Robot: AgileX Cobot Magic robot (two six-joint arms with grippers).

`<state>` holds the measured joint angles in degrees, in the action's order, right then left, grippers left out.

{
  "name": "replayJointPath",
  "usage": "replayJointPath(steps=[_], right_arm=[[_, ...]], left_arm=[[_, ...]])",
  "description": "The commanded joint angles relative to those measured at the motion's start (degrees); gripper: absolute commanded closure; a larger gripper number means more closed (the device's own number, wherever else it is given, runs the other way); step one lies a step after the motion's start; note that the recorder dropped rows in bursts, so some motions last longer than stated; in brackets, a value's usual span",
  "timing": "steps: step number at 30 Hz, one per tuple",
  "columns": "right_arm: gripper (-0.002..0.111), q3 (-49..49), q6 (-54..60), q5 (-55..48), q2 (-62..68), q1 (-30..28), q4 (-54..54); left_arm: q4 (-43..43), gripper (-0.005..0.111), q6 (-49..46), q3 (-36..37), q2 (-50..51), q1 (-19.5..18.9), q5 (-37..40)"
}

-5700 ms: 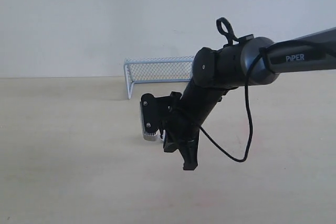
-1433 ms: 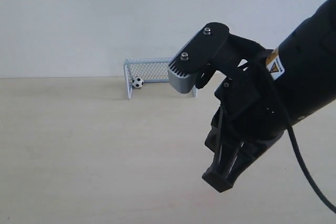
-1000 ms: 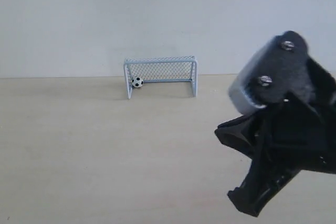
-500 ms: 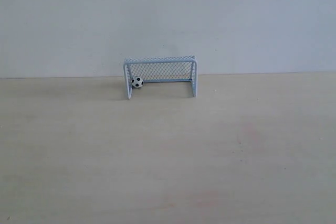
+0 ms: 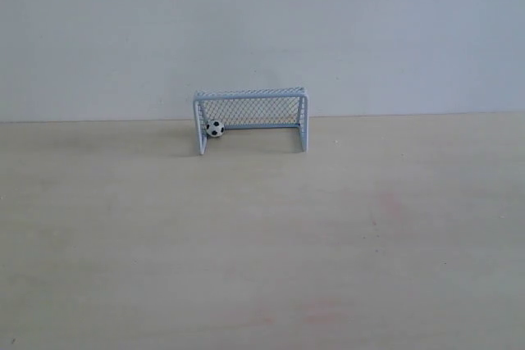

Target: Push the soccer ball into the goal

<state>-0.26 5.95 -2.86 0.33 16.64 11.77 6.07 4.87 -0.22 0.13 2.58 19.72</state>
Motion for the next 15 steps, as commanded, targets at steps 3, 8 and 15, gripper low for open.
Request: replayJointPath(steps=[3,8,15], right_arm=[[0.109,0.3,0.8,-6.3,-0.3,-0.2,-0.1],[0.109,0.3,1.2,-10.5,-0.3,-0.2,-0.6],[0.109,0.3,1.2,-15.8,-0.3,-0.2,-2.3]], left_arm=[[0.0,0.102,-0.1,0.2,-0.1,-0.2,-0.2],[0.0,0.102,-0.1,0.2,-0.1,-0.2,-0.2],[0.0,0.102,-0.1,0.2,-0.1,-0.2,-0.2]])
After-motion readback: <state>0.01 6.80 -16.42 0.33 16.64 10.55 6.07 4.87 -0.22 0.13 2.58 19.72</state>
